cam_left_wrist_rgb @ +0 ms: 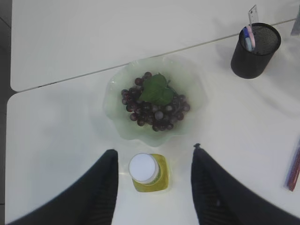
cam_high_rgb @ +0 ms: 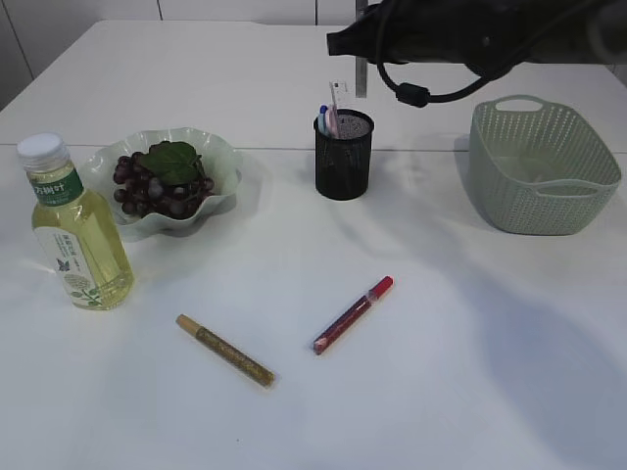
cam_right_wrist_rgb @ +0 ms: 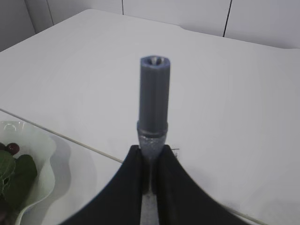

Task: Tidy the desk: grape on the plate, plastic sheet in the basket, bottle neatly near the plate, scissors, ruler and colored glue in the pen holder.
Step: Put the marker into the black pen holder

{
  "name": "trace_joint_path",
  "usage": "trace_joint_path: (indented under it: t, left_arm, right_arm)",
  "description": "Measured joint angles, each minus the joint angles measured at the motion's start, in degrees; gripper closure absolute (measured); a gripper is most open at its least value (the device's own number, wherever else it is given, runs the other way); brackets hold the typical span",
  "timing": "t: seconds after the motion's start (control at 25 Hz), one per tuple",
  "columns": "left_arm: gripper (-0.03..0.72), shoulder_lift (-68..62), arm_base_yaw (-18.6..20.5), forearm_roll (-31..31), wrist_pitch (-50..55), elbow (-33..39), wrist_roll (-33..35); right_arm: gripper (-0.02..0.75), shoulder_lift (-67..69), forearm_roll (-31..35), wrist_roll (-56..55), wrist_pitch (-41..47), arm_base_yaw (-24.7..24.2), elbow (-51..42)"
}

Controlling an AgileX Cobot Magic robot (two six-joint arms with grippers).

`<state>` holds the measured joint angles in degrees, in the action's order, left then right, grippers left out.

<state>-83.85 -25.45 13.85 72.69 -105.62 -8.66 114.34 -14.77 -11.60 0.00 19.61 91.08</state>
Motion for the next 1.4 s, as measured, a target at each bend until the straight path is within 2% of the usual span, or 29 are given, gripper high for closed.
trace_joint_path:
  t: [0.36,1.08,1.2,1.4]
  left_arm:
    - [0.316,-0.2,0.0,1.2,0.0,0.0,0.0]
    - [0.316,-0.2,0.0,2.8,0.0,0.0,0.0]
    - [0.316,-0.2,0.0,2.9,0.0,0.0,0.0]
    - [0.316,-0.2,0.0,2.9,0.0,0.0,0.0]
  right_arm:
    - [0.678,12.6,-0.1,0.0,0.9,0.0,13.1]
    - [0.664,15.8,0.0,-0.4,4.0,-1.9,14.3]
    - [0.613,15.8,2.3,-0.5,4.1,-1.9,14.3]
    - [0.433,15.8,4.6,-0.7,6.6,-1.9,14.3]
